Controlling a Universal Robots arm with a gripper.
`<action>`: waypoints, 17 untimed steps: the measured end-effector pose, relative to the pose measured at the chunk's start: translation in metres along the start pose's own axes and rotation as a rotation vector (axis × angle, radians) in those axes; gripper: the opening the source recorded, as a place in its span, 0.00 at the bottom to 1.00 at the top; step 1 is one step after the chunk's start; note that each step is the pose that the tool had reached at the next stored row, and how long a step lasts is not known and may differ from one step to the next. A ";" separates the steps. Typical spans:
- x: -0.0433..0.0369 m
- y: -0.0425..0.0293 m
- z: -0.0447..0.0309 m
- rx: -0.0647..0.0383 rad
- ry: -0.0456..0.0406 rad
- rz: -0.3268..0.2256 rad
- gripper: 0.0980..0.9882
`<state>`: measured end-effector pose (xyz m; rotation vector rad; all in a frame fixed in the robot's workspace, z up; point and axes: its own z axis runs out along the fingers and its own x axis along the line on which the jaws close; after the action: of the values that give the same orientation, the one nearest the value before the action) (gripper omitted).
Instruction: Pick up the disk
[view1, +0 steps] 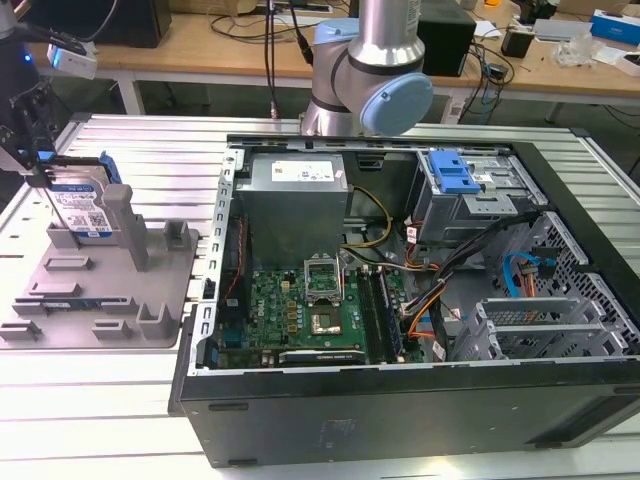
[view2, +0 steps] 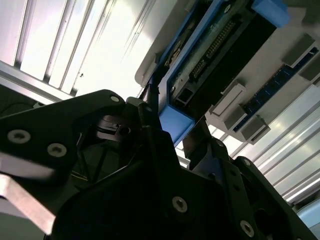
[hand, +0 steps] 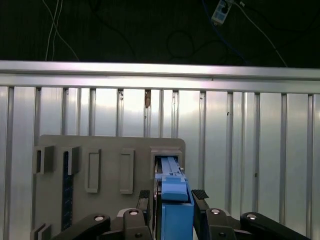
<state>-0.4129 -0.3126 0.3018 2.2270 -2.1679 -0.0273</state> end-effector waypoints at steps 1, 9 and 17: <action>0.0000 0.0000 0.0000 0.000 0.0000 0.000 0.40; -0.0012 -0.0001 0.0027 0.000 0.0000 0.000 0.40; 0.0010 -0.0001 0.0033 0.000 0.0000 0.000 0.40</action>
<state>-0.4128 -0.3136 0.2985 2.2270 -2.1679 -0.0273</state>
